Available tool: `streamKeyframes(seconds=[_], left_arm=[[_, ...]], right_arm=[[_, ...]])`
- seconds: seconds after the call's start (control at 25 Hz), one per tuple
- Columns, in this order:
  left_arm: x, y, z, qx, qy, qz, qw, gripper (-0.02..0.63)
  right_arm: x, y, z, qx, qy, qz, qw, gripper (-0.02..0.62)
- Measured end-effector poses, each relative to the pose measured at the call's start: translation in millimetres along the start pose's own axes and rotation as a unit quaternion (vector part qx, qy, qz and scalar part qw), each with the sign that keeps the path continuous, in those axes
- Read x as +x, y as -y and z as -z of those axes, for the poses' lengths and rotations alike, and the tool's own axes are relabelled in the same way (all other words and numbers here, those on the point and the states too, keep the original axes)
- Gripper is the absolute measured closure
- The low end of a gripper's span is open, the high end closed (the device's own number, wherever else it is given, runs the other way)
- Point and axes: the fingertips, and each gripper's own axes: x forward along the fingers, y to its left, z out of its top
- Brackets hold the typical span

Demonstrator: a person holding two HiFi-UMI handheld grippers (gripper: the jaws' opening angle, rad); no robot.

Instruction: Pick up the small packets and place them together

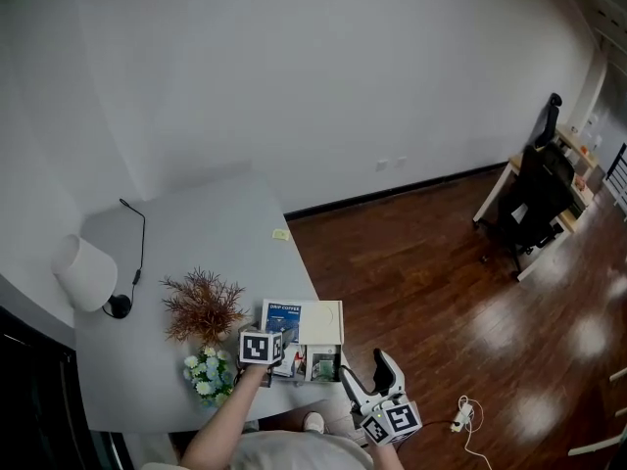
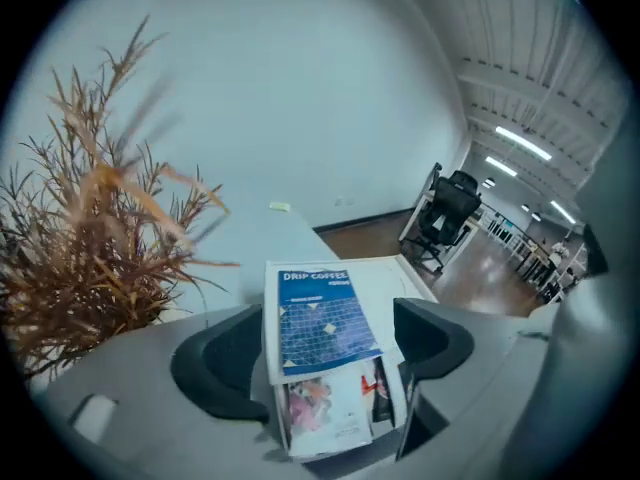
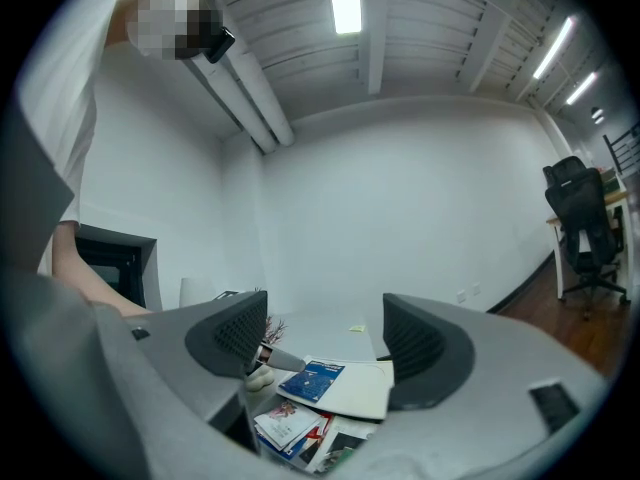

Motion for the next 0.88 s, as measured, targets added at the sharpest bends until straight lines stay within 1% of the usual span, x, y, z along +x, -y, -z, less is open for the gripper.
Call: streamKeyframes(seconds=[0.08,0.16,0.28,0.36,0.44,0.52,0.56,0.64,0.68,0.72,0.76,0.88], left_arm=[[-22,17,-8,0.012,0.042,0.027,0.9987,0.191],[-45,27,-19,0.035,0.080,0.041,0.9954,0.190],[-88,31,-41,0.052,0.149,0.051,0.9862,0.191],[-120,29,-56,0.054,0.204,0.053,0.9761,0.192],[-152,27,-69,0.053,0.259,0.048,0.9632,0.178],[-183,24,-75,0.063,0.306,0.034,0.9494,0.169],[-197,23,-77,0.074,0.326,0.022,0.9424,0.169],[-223,21,-77,0.103,0.358,-0.006,0.9279,0.169],[-234,21,-75,0.115,0.370,-0.018,0.9218,0.169],[-242,21,-72,0.123,0.377,-0.025,0.9177,0.169],[-248,21,-68,0.126,0.381,-0.028,0.9156,0.169],[-259,20,-57,0.118,0.388,-0.020,0.9137,0.172]], right_arm=[[5,-7,-2,-0.005,0.002,-0.010,1.000,0.239],[10,-14,-6,-0.023,0.002,-0.021,1.000,0.241],[17,-29,-16,-0.050,0.007,-0.036,0.998,0.239],[21,-39,-26,-0.058,0.018,-0.045,0.997,0.239],[23,-48,-36,-0.070,0.029,-0.050,0.996,0.239],[24,-55,-45,-0.080,0.041,-0.051,0.995,0.239],[23,-57,-50,-0.084,0.047,-0.049,0.994,0.239],[21,-59,-58,-0.094,0.059,-0.040,0.993,0.239],[20,-59,-61,-0.100,0.064,-0.034,0.992,0.239],[18,-59,-64,-0.104,0.068,-0.028,0.992,0.239],[16,-58,-66,-0.107,0.071,-0.023,0.992,0.239],[12,-55,-66,-0.104,0.073,-0.011,0.992,0.239]])
